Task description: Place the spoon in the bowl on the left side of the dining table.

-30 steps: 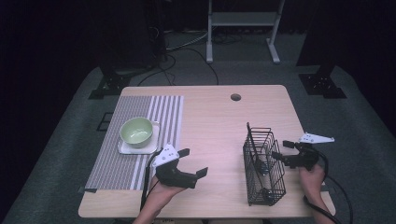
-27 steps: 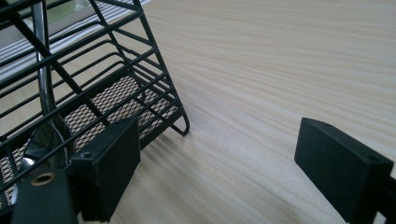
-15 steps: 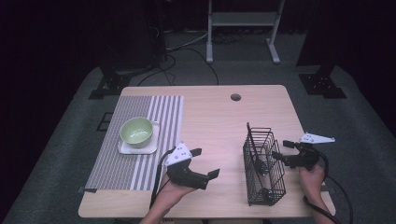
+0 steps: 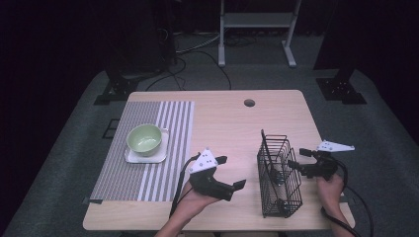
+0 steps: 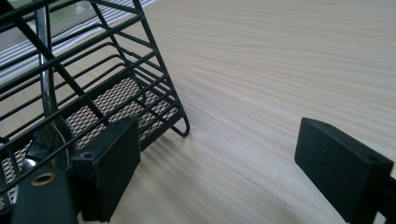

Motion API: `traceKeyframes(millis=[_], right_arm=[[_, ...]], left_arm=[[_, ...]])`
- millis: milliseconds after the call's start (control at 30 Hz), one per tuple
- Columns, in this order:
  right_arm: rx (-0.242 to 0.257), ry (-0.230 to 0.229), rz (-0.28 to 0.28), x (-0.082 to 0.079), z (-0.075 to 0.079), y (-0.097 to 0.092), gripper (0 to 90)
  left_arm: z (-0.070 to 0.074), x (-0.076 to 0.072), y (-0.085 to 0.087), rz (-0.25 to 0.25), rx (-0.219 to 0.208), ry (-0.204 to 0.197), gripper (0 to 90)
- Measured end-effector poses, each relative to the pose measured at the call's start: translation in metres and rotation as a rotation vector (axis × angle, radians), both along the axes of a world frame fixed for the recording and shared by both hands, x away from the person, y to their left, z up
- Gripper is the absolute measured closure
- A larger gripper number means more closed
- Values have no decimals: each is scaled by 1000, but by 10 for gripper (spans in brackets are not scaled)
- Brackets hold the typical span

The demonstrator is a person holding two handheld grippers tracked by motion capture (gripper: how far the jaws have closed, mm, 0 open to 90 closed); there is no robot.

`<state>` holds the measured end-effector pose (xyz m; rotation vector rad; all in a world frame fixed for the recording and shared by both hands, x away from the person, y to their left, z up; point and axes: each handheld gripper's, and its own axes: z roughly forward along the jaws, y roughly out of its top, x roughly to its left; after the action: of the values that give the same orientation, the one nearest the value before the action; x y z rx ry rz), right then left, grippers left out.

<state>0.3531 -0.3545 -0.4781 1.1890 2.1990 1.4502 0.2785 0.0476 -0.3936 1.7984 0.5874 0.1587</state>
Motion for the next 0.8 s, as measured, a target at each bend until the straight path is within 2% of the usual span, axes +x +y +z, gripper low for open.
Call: traceKeyframes(millis=[433,800], right_arm=[[1,-3,1,0,0,0,133],[4,-7,2,0,0,0,133]], left_arm=[[0,3,-11,-19,9,9,27],[2,4,-27,-45,10,5,34]])
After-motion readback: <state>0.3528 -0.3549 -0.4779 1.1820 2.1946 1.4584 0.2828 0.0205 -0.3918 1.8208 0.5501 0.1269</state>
